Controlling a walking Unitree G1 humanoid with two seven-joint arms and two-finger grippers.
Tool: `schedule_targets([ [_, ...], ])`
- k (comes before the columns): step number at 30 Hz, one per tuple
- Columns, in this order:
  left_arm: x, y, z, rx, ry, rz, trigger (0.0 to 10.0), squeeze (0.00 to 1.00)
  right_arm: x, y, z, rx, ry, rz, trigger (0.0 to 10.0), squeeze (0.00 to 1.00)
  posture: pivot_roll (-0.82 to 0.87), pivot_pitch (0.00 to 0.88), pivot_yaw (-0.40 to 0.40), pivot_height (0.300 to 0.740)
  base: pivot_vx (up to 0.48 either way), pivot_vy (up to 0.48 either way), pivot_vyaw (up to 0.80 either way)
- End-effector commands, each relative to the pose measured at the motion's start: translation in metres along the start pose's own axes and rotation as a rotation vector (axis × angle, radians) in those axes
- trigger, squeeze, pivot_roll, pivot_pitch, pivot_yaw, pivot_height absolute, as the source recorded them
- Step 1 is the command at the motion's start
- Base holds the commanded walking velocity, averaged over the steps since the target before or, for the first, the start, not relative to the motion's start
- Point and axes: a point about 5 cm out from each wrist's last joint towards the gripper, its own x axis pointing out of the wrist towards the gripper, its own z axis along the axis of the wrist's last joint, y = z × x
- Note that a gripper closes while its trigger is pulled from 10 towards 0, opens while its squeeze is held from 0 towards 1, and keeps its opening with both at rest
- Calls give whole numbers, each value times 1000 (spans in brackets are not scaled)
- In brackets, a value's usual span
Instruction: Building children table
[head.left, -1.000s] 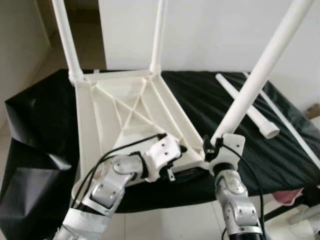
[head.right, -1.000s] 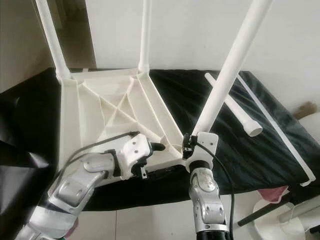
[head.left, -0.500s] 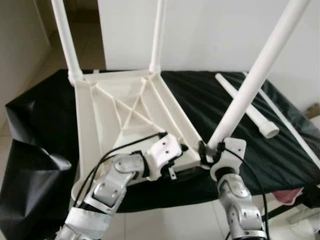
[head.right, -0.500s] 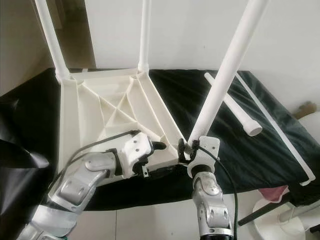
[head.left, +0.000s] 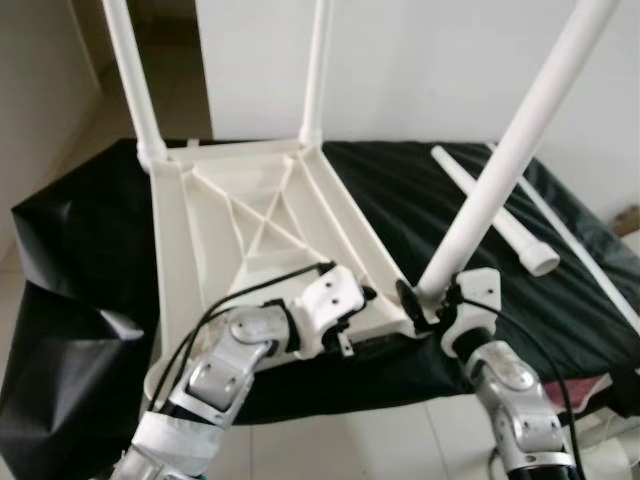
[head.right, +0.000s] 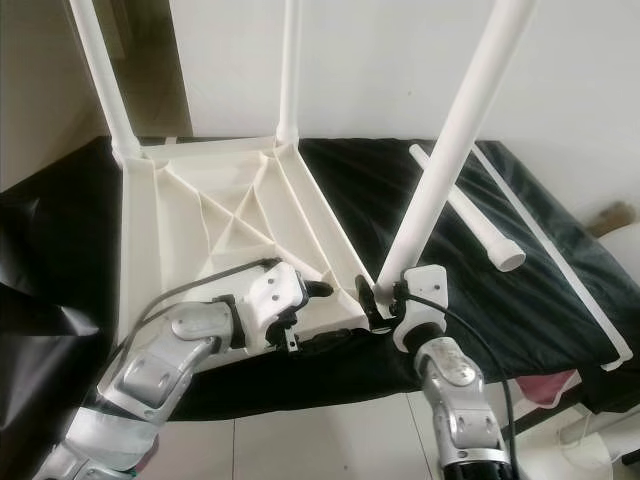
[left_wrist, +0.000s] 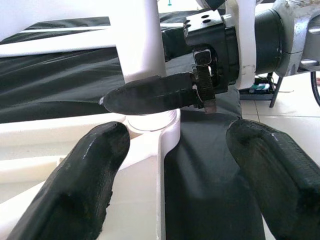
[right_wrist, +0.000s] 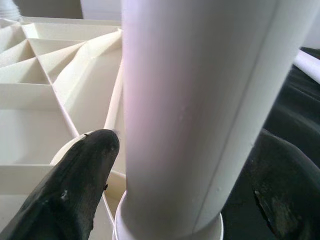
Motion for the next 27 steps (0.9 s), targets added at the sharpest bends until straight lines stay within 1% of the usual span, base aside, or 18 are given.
schedule_targets([
  [1, 1, 4, 0, 8, 3, 54, 10000, 0, 3, -2, -1, -44, 5, 86, 10000, 0, 19, 0, -50, 740, 0, 0, 0],
  [2, 1, 4, 0, 8, 3, 54, 10000, 0, 3, -2, -1, -44, 5, 86, 10000, 0, 19, 0, -50, 740, 0, 0, 0],
  [4, 3, 3, 1, 8, 4, 50, 10000, 0, 4, -2, -1, -80, 11, 166, 10000, 0, 18, 0, -48, 740, 0, 0, 0],
  [5, 3, 2, 1, 7, 3, 40, 10000, 0, 7, -5, -1, -93, 13, 176, 10000, 0, 11, 0, -45, 740, 0, 0, 0],
  [8, 4, 1, 1, 6, 2, 34, 10000, 0, 9, -7, -1, -101, 14, 180, 10000, 0, 11, 0, -45, 740, 0, 0, 0],
  [10, 5, 1, 1, 5, 0, 24, 10000, 0, 14, -13, -2, -123, 30, 194, 10000, 0, 12, 0, -45, 740, 0, 0, 0],
  [13, 5, 1, 1, 4, -2, 23, 10000, 0, 19, -21, 0, -150, 27, 198, 10000, 0, 13, 0, -43, 740, 0, 0, 0],
  [16, 5, 1, 1, 4, -2, 22, 10000, 0, 20, -22, 0, -155, 24, 206, 10000, 0, 13, 0, -42, 740, 0, 0, 0],
  [17, 5, 0, 2, 4, -3, 21, 10000, 0, 20, -21, -1, -156, 23, 219, 8431, 0, 16, 0, -40, 740, 0, 0, 0],
  [18, 5, 0, 2, 4, -3, 20, 10000, 0, 20, -20, -1, -155, 21, 232, 1922, 0, 17, 0, -39, 740, 0, 0, 0],
  [19, 4, 0, 2, 3, -3, 20, 10000, 0, 20, -20, -2, -155, 20, 241, 1922, 0, 18, 0, -39, 740, 0, 0, 0],
  [20, 4, 0, 2, 3, -3, 20, 10000, 0, 20, -19, -2, -153, 19, 246, 0, 0, 19, 0, -39, 740, 0, 0, 0],
  [27, 4, -2, 1, 1, -2, 16, 10000, 0, 16, -16, -10, -138, 27, 272, 0, 0, 22, 0, -37, 740, 0, 0, 0],
])
